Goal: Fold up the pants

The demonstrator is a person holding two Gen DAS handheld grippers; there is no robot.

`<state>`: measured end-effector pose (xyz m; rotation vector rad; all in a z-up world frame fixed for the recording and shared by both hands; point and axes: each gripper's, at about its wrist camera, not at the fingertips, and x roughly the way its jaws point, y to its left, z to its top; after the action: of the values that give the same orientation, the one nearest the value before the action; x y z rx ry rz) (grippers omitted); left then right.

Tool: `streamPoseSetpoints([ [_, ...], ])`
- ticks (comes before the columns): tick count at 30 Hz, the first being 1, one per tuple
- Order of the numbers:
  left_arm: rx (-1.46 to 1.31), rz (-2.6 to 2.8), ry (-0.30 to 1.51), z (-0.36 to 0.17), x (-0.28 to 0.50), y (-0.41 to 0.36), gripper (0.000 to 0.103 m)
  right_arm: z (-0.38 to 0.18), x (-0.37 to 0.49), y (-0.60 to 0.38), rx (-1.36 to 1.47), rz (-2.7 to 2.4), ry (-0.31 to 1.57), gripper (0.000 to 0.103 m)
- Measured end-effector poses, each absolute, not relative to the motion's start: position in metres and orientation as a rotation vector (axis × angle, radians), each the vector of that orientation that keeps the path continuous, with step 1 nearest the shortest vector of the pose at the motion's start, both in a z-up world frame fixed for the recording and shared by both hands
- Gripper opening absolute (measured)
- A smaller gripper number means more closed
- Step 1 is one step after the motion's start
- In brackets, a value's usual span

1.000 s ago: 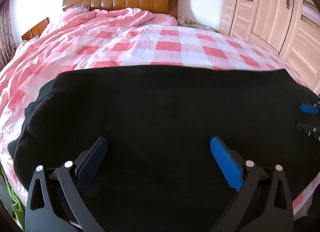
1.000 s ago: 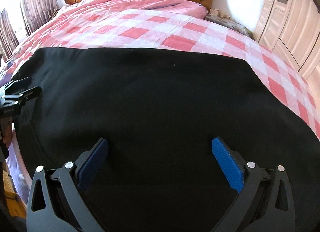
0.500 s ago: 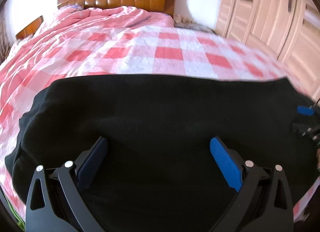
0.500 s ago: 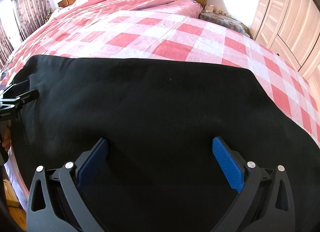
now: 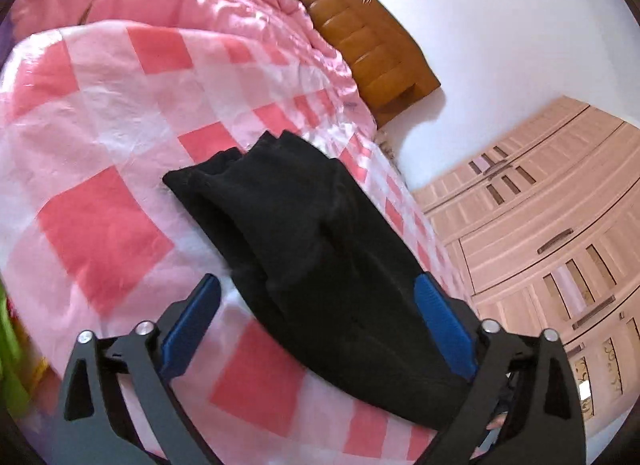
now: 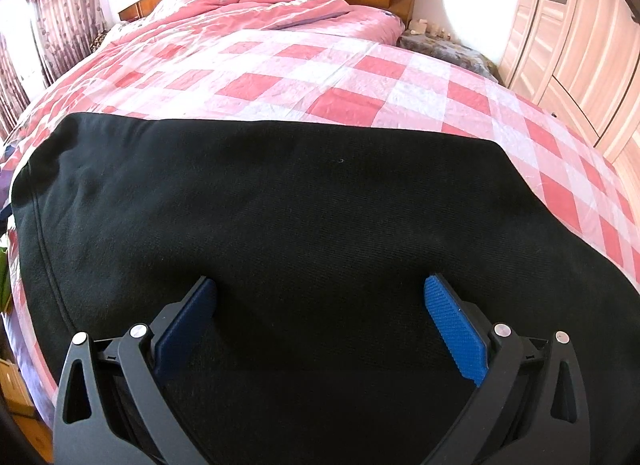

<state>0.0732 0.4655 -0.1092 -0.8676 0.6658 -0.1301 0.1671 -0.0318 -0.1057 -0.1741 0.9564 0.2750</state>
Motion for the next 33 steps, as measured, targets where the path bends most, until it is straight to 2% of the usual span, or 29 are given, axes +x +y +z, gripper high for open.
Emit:
streamPoseSetpoints([
  [10,-0.743,-0.177,0.668,-0.116,0.114,0.470,0.094,-0.105,0.166,-0.031,-0.176,0.271,0.953,0.099],
  [13,-0.691,-0.175,0.698,-0.118,0.119,0.459,0.053,-0.105,0.166,-0.031,-0.176,0.271,0.953,0.099],
  [15,-0.661,-0.161,0.685,-0.121,0.117,0.456,0.052,-0.105,0.166,-0.031,-0.176,0.272,0.953,0.099],
  [20,-0.546,-0.112,0.649,-0.108,0.107,0.443,0.036,-0.101,0.160,-0.025,-0.190,0.233,0.953,0.099],
  [26,-0.416,-0.076,0.581,-0.067,0.099,0.417,0.030,-0.087,0.121,0.048,-0.275,0.449,0.869,0.098],
  [29,-0.325,-0.088,0.522,-0.032,0.089,0.391,0.026,-0.106,0.117,0.078,-0.371,0.479,0.923,0.098],
  [33,-0.211,-0.141,0.452,0.008,0.076,0.343,0.025,-0.104,0.124,0.069,-0.293,0.506,0.955,0.098],
])
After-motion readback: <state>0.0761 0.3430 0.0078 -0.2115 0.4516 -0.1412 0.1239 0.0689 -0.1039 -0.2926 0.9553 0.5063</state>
